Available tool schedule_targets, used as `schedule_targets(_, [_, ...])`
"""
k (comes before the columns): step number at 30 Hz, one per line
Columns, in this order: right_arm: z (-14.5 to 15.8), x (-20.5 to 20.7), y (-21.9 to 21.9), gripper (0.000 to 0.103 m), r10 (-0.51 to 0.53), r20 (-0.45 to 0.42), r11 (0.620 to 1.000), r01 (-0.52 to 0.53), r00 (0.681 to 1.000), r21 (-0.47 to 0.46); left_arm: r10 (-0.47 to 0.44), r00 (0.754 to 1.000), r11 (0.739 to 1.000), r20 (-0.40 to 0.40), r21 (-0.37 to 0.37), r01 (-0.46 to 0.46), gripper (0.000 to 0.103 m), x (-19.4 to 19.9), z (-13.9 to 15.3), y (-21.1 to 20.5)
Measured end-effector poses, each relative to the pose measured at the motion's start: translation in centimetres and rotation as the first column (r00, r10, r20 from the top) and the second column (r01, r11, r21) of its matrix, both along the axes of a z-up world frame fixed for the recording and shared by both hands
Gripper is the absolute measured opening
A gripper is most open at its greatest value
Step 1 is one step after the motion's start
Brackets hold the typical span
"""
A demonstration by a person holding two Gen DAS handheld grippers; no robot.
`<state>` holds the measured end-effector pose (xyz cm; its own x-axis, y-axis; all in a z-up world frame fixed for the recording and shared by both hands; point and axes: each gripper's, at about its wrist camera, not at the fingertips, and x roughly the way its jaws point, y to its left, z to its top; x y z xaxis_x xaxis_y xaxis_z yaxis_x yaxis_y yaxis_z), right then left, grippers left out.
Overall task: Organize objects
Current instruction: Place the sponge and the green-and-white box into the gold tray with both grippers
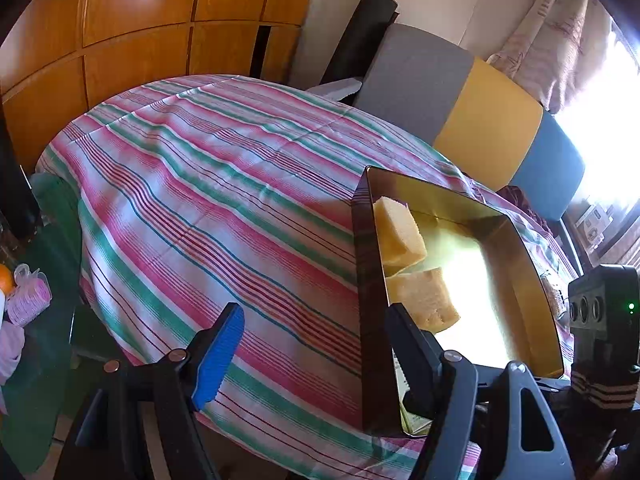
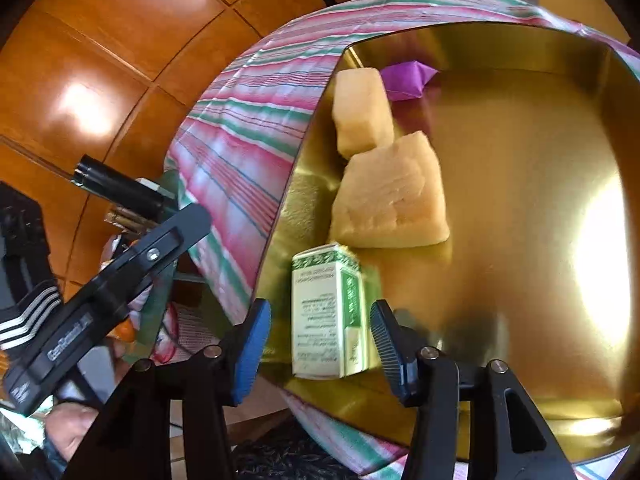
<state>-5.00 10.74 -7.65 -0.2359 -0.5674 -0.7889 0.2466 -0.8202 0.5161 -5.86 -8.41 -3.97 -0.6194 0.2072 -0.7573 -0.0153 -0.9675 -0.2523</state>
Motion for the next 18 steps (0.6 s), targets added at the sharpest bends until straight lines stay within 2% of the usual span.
schedule_targets(3, [0.1,0.3,0.0,0.056,0.024,0.0,1.0,-0.024,1.0,-0.019,-0.006,1.0,1.0,-0.006,-0.008,0.006,0.074,0.1,0.3,0.3])
schedule_targets(6, [0.7,0.5,0.0,0.056,0.018,-0.03,1.0,-0.017,0.999,0.006,-0.02,0.999,0.999,-0.033,-0.032,0.019,0.073,0.7,1.1,0.7])
schedule_targets(10, [2.6,1.4,1.0,0.057,-0.012,-0.12,0.997,0.02,0.993,0.071,-0.047,0.997,0.997,-0.064,-0.064,0.043,0.073,1.3,2.2,1.7])
schedule_targets(18, [6.2,3.2,4.2,0.075,-0.074,-0.303,0.974,0.135,0.95,0.183,-0.111,0.991,0.989,-0.081,-0.107,0.102,0.073,2.2,3.2,4.5])
